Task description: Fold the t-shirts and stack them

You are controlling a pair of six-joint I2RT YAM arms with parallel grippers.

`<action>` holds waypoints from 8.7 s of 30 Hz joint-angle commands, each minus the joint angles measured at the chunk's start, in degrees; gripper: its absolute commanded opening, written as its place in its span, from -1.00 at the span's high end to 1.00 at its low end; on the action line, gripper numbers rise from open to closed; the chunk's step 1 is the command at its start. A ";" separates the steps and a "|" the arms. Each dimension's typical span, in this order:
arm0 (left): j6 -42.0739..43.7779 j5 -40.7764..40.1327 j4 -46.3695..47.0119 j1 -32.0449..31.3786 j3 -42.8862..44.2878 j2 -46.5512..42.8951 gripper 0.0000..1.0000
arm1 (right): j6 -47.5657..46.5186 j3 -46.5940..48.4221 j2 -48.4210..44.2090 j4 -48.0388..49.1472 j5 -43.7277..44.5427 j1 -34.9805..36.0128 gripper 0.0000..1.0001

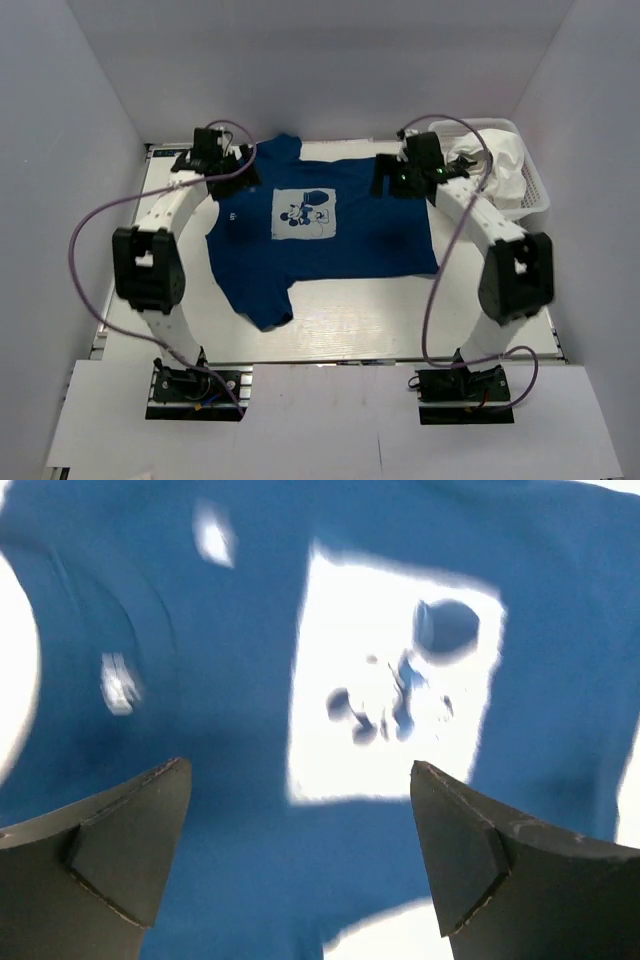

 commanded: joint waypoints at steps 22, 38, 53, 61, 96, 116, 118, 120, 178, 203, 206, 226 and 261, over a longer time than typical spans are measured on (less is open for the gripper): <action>-13.19 5.81 1.38 -8.46 -49.83 -23.57 -1.00 | 7.88 -38.02 -14.41 1.38 5.75 -1.25 -0.79; -11.78 -3.08 -18.46 -8.46 -34.10 -30.33 -1.00 | 8.32 -35.39 -22.05 -0.28 5.40 -1.17 -0.79; -27.23 9.24 -19.71 -19.61 -51.50 -42.29 -1.00 | 13.59 -39.79 -31.38 -1.43 13.93 -1.78 -0.79; -31.29 2.38 -14.20 -23.05 -54.66 -38.69 -0.78 | 15.35 -40.49 -30.67 -1.77 12.78 -2.66 -0.79; -24.35 -1.49 -19.88 -23.32 -51.58 -38.59 1.00 | 19.66 -42.78 -25.85 -1.96 17.10 -5.83 -0.46; -23.30 5.81 -33.15 -23.32 -53.87 -51.25 1.00 | 19.49 -47.08 -22.40 2.28 15.07 -5.74 1.00; -23.30 6.51 -33.16 -23.32 -53.09 -51.25 1.00 | 19.14 -47.60 -24.60 -0.98 14.20 -5.82 1.00; -23.30 7.03 -31.67 -23.32 -52.38 -51.25 1.00 | 18.43 -48.48 -28.36 -2.30 13.05 -5.74 1.00; -11.09 -2.28 -20.75 -0.29 23.71 16.15 -1.00 | 3.41 16.27 13.46 -12.23 11.83 -5.57 -0.41; -10.02 12.67 13.77 -0.65 -23.63 -4.67 -1.00 | 2.26 -8.76 7.65 2.62 -4.53 -3.80 -0.81; -10.02 5.94 10.98 0.76 -23.63 -3.79 -1.00 | 3.57 -9.99 8.62 1.56 -2.34 -3.89 -0.81; -10.55 -2.37 0.33 6.92 -38.74 -15.04 -1.00 | 7.18 -25.01 2.83 -1.60 -1.62 -5.83 -0.81; -5.10 10.91 6.84 -0.82 -22.42 -5.04 1.00 | 5.95 -28.01 -7.82 -1.69 -0.93 -0.82 -0.81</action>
